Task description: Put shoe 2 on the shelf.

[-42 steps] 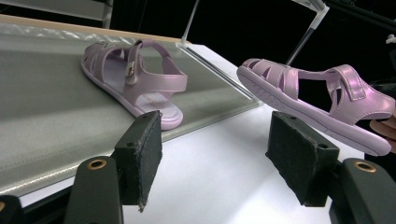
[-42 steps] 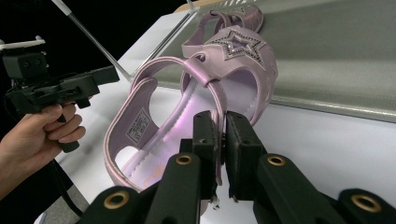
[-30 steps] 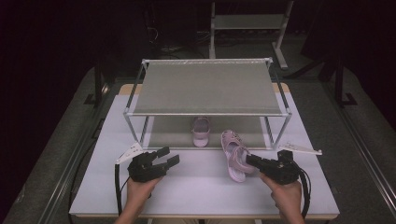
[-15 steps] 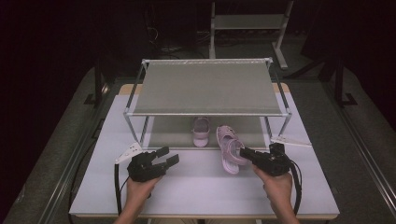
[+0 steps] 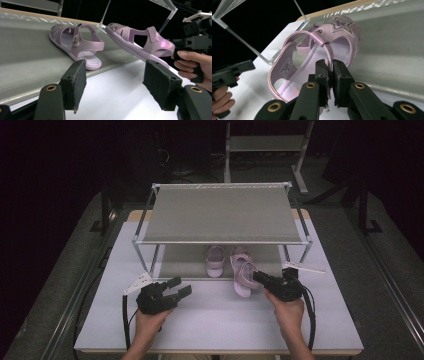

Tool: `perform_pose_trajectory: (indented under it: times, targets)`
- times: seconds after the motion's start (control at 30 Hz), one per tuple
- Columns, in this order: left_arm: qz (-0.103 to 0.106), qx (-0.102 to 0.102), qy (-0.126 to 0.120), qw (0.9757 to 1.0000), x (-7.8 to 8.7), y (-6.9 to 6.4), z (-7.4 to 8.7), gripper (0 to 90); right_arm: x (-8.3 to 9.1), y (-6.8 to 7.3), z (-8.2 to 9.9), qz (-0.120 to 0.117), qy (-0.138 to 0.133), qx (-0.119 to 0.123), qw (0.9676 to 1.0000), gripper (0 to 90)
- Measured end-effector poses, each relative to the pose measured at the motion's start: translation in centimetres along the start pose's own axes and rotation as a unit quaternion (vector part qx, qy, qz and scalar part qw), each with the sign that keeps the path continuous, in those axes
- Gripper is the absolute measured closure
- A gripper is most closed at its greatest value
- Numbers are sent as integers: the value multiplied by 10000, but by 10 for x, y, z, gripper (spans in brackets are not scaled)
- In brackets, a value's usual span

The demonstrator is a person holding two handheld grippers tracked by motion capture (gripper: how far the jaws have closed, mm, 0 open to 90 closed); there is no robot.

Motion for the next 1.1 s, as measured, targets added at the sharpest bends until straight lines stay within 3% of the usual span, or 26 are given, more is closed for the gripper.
perform_pose_trajectory:
  times: [0.57,1.1]
  targets:
    - [47,21,1,10000,-2,-3,0,345,-17,-20,-9,317,-191,12,9993,827]
    - [129,2,16,9999,-5,-5,-1,345,-45,-31,-21,519,-254,72,9983,827]
Point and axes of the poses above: each handheld gripper's, and its own axes: x roughly backward along the jaws, z roughly out of its underside, y roughly to its left, the point moved 5 cm from there along -x, roughly forward along the jaws, and after that the axes turned 12 degrees about -z, right-handed, at the moved point
